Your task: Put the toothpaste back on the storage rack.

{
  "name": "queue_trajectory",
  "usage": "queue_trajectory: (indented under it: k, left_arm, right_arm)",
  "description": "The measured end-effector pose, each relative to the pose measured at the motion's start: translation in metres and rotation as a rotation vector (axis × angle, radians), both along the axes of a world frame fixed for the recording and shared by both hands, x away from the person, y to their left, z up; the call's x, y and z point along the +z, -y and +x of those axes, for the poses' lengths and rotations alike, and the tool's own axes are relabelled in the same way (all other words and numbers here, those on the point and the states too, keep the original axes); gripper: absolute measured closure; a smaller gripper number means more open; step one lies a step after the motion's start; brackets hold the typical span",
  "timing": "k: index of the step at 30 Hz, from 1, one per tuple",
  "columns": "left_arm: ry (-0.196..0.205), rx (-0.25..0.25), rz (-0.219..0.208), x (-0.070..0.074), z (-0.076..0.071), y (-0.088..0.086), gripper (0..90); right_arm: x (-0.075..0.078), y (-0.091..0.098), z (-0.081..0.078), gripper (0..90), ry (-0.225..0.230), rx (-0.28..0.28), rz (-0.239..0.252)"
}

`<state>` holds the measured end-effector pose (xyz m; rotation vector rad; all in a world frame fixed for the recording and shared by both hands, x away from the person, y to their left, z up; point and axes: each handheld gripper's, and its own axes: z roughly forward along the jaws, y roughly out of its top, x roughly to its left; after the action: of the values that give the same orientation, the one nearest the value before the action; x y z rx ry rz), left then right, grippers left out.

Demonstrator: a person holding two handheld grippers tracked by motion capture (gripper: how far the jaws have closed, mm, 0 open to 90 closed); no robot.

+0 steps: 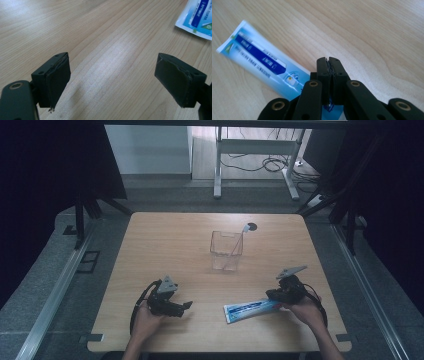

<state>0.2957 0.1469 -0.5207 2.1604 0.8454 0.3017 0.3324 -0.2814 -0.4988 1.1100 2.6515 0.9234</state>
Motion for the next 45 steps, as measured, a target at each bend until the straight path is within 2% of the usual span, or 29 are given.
queue_trajectory:
  k: [7,21,25,31,36,45]
  left_arm:
    - [-0.001,0.001,-0.005,0.000,0.000,0.000,13.5]
    - [-0.004,-0.001,-0.016,0.000,0.000,0.000,13.5]
    - [-0.006,0.000,-0.017,0.000,0.000,0.000,13.5]
    - [-0.008,0.001,-0.020,0.000,0.000,0.000,13.6]
    - [-0.010,0.002,-0.021,-0.001,0.000,0.000,13.6]
    - [-0.010,-0.002,-0.015,-0.002,0.000,-0.001,13.7]
  right_arm:
    - [0.000,0.006,-0.012,85.3,-0.010,0.003,0.002]
    - [-0.007,0.012,-0.045,82.6,-0.030,0.039,-0.025]
    - [-0.008,0.013,-0.053,81.9,-0.025,0.042,-0.038]
    - [-0.004,0.016,-0.054,76.3,-0.022,0.031,-0.039]
    - [0.006,0.014,-0.054,69.6,-0.020,0.019,-0.047]
    - [0.022,0.004,-0.051,59.4,-0.029,0.045,-0.053]
